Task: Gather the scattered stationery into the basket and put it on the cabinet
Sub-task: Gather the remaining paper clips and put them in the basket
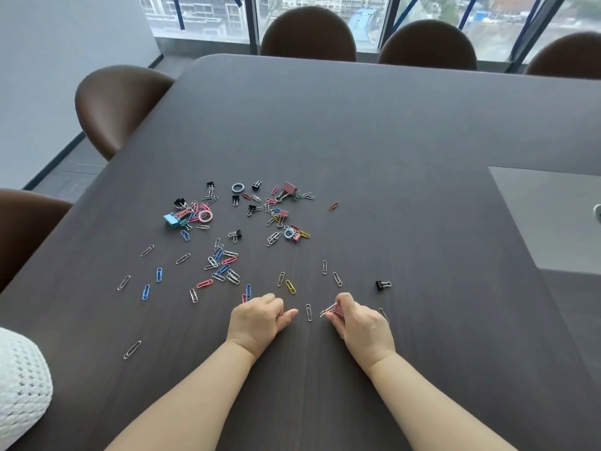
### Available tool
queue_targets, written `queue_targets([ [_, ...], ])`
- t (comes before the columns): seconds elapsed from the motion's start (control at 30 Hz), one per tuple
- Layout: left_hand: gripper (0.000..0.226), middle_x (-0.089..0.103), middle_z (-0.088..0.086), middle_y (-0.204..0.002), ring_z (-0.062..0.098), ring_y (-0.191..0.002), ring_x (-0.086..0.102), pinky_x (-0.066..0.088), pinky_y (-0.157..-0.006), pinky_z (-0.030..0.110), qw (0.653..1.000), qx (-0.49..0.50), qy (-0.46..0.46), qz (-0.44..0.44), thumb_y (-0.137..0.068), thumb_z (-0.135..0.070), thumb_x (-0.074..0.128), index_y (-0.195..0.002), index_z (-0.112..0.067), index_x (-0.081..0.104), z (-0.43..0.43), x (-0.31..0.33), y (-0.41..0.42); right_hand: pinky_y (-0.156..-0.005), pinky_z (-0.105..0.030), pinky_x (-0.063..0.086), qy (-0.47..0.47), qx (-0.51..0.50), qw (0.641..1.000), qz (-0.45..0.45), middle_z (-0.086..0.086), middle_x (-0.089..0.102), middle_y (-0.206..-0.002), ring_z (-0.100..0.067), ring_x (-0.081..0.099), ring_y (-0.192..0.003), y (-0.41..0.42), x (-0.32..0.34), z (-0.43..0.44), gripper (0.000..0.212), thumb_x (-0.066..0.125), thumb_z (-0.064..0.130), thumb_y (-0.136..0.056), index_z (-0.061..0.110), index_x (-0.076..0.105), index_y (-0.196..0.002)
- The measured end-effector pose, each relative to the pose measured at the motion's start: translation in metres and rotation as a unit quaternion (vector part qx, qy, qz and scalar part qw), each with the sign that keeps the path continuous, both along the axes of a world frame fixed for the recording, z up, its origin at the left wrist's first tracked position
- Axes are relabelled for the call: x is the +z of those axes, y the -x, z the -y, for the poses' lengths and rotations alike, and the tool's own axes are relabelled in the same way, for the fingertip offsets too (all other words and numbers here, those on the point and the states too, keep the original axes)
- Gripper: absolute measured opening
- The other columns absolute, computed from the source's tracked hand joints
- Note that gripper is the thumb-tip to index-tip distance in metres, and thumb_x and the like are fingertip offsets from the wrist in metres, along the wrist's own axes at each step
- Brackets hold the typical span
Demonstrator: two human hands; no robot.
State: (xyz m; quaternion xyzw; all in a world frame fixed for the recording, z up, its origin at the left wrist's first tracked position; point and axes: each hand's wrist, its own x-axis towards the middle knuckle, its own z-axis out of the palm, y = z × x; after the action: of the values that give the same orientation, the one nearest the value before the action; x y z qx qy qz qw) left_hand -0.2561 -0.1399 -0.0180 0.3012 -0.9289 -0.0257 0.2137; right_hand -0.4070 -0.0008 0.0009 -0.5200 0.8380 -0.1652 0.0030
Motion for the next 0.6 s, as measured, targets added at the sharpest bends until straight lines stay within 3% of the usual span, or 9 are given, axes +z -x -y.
queue_targets([
  [0.07,0.072,0.045,-0.004,-0.043,0.013,-0.034,0.046,0.027,-0.033,0.014,1.000,0.006,0.001,-0.001,-0.094,-0.057,0.014,-0.044,-0.017,0.046,-0.011,0.001,-0.014,-0.039,-0.022,0.038,0.001,-0.012,0.999,0.046,0.008,0.064,-0.057,-0.022,0.060,-0.045,-0.007,0.003,-0.011,0.048,0.079,0.033,-0.069,0.023,0.034,-0.083],
  [0.13,0.073,0.044,-0.004,-0.041,0.013,-0.032,0.045,0.026,-0.032,0.013,1.000,0.019,-0.001,0.003,-0.095,-0.057,0.012,-0.043,-0.017,0.045,-0.020,0.005,-0.032,-0.054,-0.029,0.038,-0.022,-0.047,0.992,0.118,0.003,0.069,-0.081,-0.029,0.064,-0.072,-0.011,0.012,-0.016,0.027,0.059,0.036,-0.087,0.025,0.036,-0.096],
  [0.2,0.073,0.043,-0.003,-0.039,0.014,-0.031,0.043,0.026,-0.032,0.013,0.999,0.039,-0.010,0.000,-0.095,-0.057,0.012,-0.042,-0.017,0.044,-0.029,0.013,-0.052,-0.060,-0.029,0.035,-0.025,-0.061,0.985,0.157,-0.001,0.067,-0.092,-0.031,0.061,-0.085,-0.019,0.023,-0.021,0.028,0.048,0.038,-0.093,0.015,0.042,-0.108],
  [0.33,0.073,0.042,-0.003,-0.039,0.013,-0.031,0.041,0.024,-0.032,0.014,0.996,0.081,-0.030,-0.001,-0.094,-0.059,0.010,-0.043,-0.017,0.042,-0.035,0.044,-0.098,-0.061,-0.032,0.039,-0.011,-0.057,0.979,0.198,-0.002,0.062,-0.084,-0.034,0.059,-0.083,-0.047,0.050,-0.019,0.031,0.049,0.036,-0.093,0.009,0.044,-0.106],
  [0.5,0.068,0.041,-0.003,-0.041,0.016,-0.033,0.040,0.012,-0.039,0.013,0.992,0.104,-0.036,-0.058,-0.092,-0.060,0.014,-0.047,-0.016,0.040,-0.017,0.101,-0.156,-0.064,-0.034,0.044,0.044,0.022,0.975,0.219,0.000,0.061,-0.080,-0.030,0.052,-0.071,-0.113,0.101,0.017,0.028,0.053,0.034,-0.091,0.010,0.044,-0.104],
  [0.6,0.066,0.043,-0.001,-0.043,0.019,-0.036,0.042,0.023,-0.038,0.017,0.986,0.126,-0.011,-0.108,-0.092,-0.061,0.020,-0.049,-0.014,0.041,0.002,0.132,-0.208,-0.066,-0.036,0.045,0.081,0.074,0.970,0.218,0.001,0.058,-0.078,-0.028,0.048,-0.068,-0.164,0.132,0.049,0.025,0.055,0.034,-0.090,0.016,0.042,-0.103],
])
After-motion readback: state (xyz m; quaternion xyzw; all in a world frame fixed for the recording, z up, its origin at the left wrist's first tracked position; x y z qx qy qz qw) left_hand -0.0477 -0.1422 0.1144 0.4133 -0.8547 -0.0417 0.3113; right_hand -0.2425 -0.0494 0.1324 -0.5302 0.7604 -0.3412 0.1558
